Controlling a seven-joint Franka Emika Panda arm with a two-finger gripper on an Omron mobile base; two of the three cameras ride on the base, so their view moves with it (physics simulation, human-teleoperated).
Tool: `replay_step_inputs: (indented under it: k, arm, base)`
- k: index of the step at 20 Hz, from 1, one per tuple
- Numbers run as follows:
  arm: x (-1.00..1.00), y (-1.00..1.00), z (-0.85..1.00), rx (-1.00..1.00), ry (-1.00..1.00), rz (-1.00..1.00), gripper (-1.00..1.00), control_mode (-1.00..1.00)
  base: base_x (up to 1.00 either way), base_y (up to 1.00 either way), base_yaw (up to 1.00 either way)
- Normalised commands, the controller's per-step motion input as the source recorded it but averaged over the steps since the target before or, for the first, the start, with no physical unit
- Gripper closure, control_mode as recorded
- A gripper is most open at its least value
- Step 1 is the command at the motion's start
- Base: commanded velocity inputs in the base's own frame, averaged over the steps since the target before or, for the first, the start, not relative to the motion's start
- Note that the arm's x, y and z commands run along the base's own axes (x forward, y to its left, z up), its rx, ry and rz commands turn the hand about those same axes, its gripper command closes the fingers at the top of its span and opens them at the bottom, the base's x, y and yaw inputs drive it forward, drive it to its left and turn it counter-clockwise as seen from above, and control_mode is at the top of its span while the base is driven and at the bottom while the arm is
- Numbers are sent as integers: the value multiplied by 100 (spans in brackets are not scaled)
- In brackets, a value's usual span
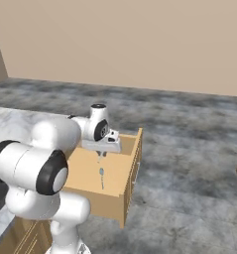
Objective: Organize the utensils by type. Pick up the wooden spoons from the counter and place them in the open cabinet. Then pick up the metallic utensils from the counter and place them in the open drawer.
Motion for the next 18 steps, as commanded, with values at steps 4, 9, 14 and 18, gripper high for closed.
replay_step_inputs:
  k: [4, 9, 14, 18]
  arm:
    - [29, 3, -51, -13, 0, -13, 100, -100]
    - [19, 2, -40, -2, 0, -10, 100, -100]
    - [20, 3, -33, 1, 0, -7, 100, -100]
    - [18, 6, -37, 0, 0, -6, 100, -100]
  base:
    - [0, 0, 0]
    - [0, 0, 0]
    - [0, 0, 0]
    - [0, 0, 0]
